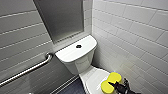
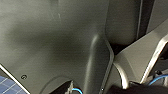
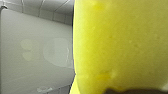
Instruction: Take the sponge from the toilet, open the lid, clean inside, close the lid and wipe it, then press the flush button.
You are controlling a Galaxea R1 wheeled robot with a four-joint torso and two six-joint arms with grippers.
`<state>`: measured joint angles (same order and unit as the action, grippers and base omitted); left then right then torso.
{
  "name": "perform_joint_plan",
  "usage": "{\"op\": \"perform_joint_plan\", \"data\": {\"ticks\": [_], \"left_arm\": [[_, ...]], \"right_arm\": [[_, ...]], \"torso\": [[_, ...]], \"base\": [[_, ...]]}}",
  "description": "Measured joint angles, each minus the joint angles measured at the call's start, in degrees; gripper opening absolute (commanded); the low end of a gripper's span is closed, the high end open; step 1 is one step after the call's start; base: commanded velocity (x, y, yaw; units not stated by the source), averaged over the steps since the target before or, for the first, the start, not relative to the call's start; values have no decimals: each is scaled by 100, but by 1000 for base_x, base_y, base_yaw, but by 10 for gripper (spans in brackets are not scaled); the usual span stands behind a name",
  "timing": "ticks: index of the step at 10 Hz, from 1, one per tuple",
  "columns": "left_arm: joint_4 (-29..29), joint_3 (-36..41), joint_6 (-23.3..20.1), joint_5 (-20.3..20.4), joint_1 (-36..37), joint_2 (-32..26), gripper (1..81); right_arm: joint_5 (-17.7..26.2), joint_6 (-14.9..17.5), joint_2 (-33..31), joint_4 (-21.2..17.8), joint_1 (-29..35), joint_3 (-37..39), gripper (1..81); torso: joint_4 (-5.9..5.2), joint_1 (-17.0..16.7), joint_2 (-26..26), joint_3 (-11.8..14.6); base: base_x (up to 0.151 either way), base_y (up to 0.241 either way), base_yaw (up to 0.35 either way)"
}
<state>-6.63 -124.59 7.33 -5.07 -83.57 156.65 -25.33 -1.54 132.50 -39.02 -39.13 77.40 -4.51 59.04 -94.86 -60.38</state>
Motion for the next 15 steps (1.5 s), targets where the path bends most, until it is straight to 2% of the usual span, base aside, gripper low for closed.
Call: {"op": "perform_joint_plan", "data": {"ticks": [2, 3, 6, 11, 13, 15], "left_arm": [[0, 0, 2, 15, 22, 11, 811], [0, 0, 2, 17, 22, 22, 811], [0, -2, 2, 11, -11, 18, 811], [0, -2, 5, 11, -15, 20, 811], [0, -2, 5, 11, -15, 20, 811], [0, -2, 0, 9, -13, 49, 811]], "right_arm": [[78, -2, 193, -85, 219, 427, 10], [94, -9, 218, -161, 215, 673, 10], [307, -44, 827, -386, 363, 1615, 10], [1211, -44, 1948, -446, 661, 3332, 10], [1685, -44, 2169, -444, 774, 3911, 10], [1933, -48, 2370, -441, 768, 4365, 10]], "torso": [[264, 0, 0, 44], [301, 0, 0, 48], [301, 0, 0, 48], [301, 0, 2, 48], [301, 0, 2, 48], [301, 0, 2, 48]], "base": [[0, 0, 0], [0, 0, 0], [0, 0, 0], [0, 0, 0], [0, 0, 0], [0, 0, 0]]}}
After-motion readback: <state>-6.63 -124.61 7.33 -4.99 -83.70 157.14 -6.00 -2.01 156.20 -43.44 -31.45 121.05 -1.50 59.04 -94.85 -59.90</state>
